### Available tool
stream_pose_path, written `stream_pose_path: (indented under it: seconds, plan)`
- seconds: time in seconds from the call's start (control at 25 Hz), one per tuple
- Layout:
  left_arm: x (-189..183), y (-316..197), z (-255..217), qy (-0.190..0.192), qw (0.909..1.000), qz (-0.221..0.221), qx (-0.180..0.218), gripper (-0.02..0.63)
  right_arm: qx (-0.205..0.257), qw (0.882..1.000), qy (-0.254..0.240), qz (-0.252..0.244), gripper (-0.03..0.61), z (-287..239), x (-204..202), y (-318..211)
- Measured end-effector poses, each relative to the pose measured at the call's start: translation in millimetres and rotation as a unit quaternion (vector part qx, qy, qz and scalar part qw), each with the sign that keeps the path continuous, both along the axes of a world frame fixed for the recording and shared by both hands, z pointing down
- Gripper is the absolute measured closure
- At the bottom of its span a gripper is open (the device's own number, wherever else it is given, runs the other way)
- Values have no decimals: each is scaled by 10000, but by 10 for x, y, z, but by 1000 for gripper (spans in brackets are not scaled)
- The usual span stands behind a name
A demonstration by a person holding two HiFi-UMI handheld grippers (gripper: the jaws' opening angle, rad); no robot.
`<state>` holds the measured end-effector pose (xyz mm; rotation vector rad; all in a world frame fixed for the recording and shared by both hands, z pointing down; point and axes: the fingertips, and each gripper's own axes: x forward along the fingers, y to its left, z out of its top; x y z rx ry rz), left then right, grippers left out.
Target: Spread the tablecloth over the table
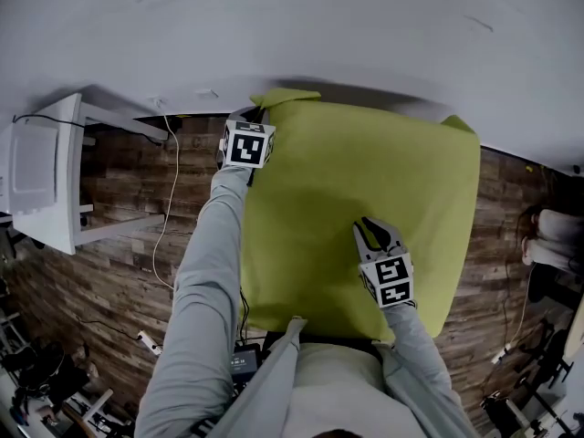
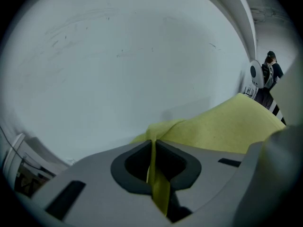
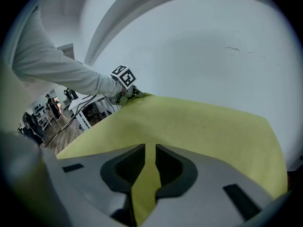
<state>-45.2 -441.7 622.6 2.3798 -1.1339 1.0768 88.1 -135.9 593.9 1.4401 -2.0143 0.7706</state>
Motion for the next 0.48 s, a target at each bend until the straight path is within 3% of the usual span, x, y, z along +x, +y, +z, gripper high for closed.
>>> stream_pose_path:
  seconds: [0.28,0.48]
  plan:
    - [-118,-181,-355,228,9991,-135,344,584,-41,10000,-46,-22,506,33,-41,-3]
    - [-485,-291,-341,666,9915,-1105,185,583,-82,10000,-18,25,506,63,1,23]
